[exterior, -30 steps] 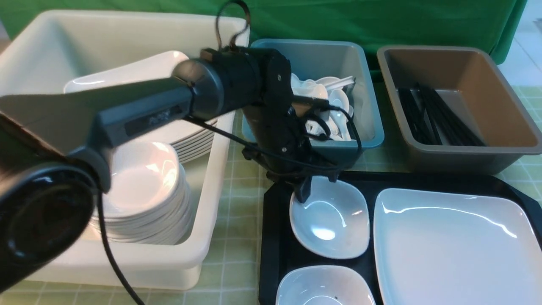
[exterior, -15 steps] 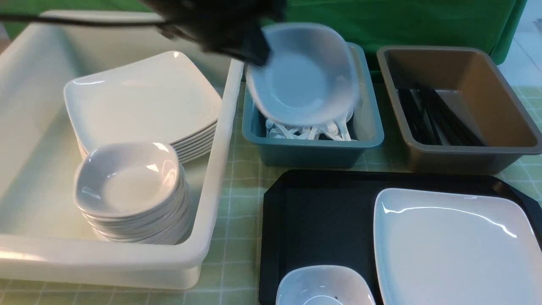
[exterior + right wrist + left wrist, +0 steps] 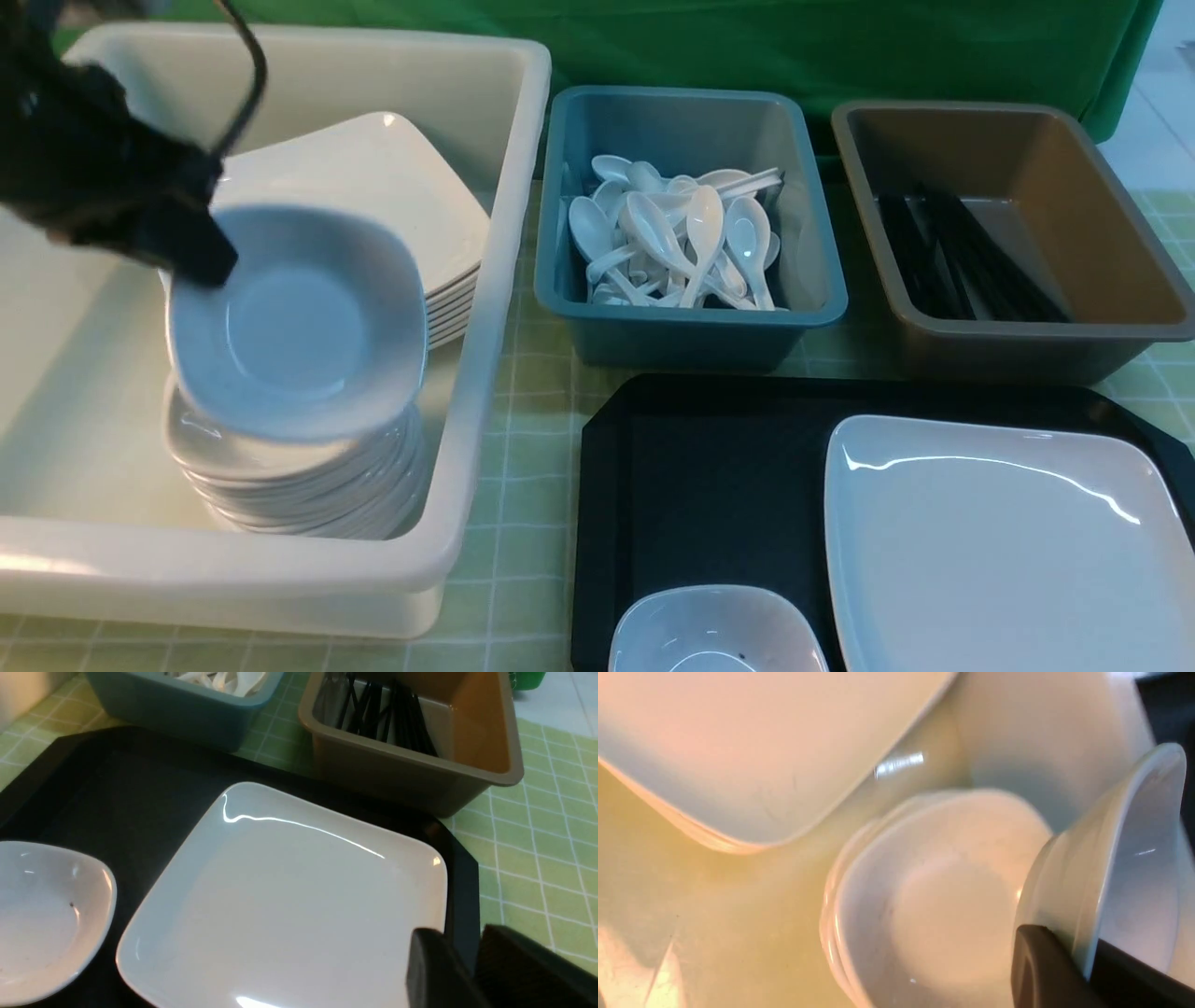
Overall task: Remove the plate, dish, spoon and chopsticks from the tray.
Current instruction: Use the left arm to put the small plate into the large storage box on the left, then use the left arm to grab a small plate from the dinner plate, then use the left arm to put the small plate into the large storage box on the left, then use the left arm to grab a plate from the dinner plate
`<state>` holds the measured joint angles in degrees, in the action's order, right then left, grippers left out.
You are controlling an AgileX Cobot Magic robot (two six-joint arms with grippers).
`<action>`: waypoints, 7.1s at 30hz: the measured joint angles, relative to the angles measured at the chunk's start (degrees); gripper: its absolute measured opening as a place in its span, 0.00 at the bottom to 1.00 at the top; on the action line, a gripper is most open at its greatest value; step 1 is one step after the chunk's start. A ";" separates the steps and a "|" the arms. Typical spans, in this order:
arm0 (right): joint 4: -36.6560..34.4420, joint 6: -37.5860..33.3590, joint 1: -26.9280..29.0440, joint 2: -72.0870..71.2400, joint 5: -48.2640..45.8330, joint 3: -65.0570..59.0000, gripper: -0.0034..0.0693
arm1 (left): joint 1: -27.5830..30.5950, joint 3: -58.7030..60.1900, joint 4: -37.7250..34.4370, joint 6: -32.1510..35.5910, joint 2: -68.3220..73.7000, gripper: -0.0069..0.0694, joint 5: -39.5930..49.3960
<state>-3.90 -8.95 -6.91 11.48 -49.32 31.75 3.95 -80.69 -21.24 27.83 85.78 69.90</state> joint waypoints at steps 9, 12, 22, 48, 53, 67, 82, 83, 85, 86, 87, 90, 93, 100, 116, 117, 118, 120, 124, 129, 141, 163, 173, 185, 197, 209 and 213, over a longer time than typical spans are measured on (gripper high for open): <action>0.00 0.00 0.00 0.00 0.22 0.00 0.25 | 0.00 1.09 4.32 3.94 0.68 0.10 -4.50; 0.00 -0.05 0.00 0.00 0.22 0.00 0.25 | 0.00 1.09 6.40 4.11 1.53 0.10 -6.87; 0.00 -0.05 0.00 0.00 0.22 0.00 0.26 | 0.05 1.09 7.23 3.13 4.48 0.17 -8.80; 0.00 -0.05 0.00 0.00 0.49 0.00 0.29 | -1.56 -4.19 -1.30 -7.64 0.17 0.28 -0.81; 0.00 -0.05 0.00 0.00 0.61 0.00 0.29 | -10.97 -1.43 -8.25 -8.49 -0.93 0.09 -0.82; 0.00 -0.03 0.00 0.00 1.08 0.00 0.29 | -47.04 -5.61 4.60 -9.65 14.36 0.21 -0.15; 0.00 -0.03 0.00 0.00 0.85 0.00 0.29 | -50.84 -16.73 14.50 2.42 34.28 0.61 -2.98; 0.00 -0.03 0.00 0.00 0.85 0.00 0.29 | -50.84 -16.73 14.88 2.71 34.85 0.61 -3.80; 0.00 -0.03 0.00 0.00 0.81 0.00 0.30 | -50.84 -16.73 15.11 2.90 35.62 0.61 -4.54; 0.00 -0.03 0.00 0.00 0.81 0.00 0.30 | -50.84 -16.73 15.25 3.14 36.06 0.61 -4.95; 0.00 -0.03 0.00 0.00 0.81 0.00 0.30 | -50.84 -16.73 15.37 3.27 36.45 0.61 -5.20; 0.00 -0.03 0.00 0.00 0.81 0.00 0.31 | -50.84 -16.78 15.38 3.59 37.31 0.60 -5.35; 0.00 -0.03 0.00 0.00 0.79 0.00 0.31 | -50.84 -16.78 14.14 3.71 37.84 0.56 -5.07; 0.00 -0.03 0.00 0.00 0.74 0.00 0.31 | -50.78 -17.03 11.06 3.77 39.17 0.30 -1.80; 0.00 -0.03 0.00 0.00 0.62 0.00 0.32 | -50.35 -23.73 16.86 -13.92 24.45 0.10 -0.54; 0.00 -0.03 0.00 0.00 0.62 0.00 0.33 | -49.77 -24.45 17.06 -14.71 22.36 0.10 -0.53; 0.00 -0.03 0.00 0.00 0.62 0.00 0.33 | -49.44 -24.68 17.02 -14.86 21.94 0.10 -0.53; 0.00 -0.03 0.00 0.00 0.62 0.00 0.33 | -46.34 -25.20 17.02 -16.89 17.02 0.10 -0.47; 0.00 -0.03 0.00 0.00 0.62 0.00 0.33 | -34.59 -25.20 15.78 -23.96 9.09 0.10 -0.36; 0.00 -0.03 0.00 0.00 0.62 0.00 0.33 | -17.29 -22.21 8.93 -30.04 2.40 0.10 -0.42; 0.00 -0.03 0.00 0.00 0.68 0.00 0.34 | 7.32 2.09 -2.77 -26.73 -2.97 0.10 -1.37; 0.00 -0.03 0.00 0.00 0.81 0.00 0.35 | 7.90 10.78 -2.41 -17.28 -0.97 0.46 -8.71; 0.00 -0.03 0.00 0.00 0.65 0.00 0.35 | 7.90 8.70 1.02 -17.33 -1.16 0.70 -7.09; 0.00 -0.03 0.00 0.00 0.65 0.00 0.35 | 1.00 0.97 -12.81 -19.10 -2.61 0.31 -0.79; 0.00 0.16 0.00 0.00 0.54 0.00 0.34 | -32.79 0.97 -7.83 -25.94 4.98 0.10 -3.21; 0.00 0.20 0.00 0.00 -2.72 0.00 0.34 | -40.04 0.97 -7.25 -31.62 11.46 0.36 -12.41; -0.05 0.20 0.00 0.00 -3.60 0.00 0.33 | -40.45 0.97 -7.66 -31.91 11.46 0.47 -13.81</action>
<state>-3.96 -8.74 -6.91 11.48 -52.92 31.75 -36.51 -79.73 -28.89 -4.09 97.24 56.09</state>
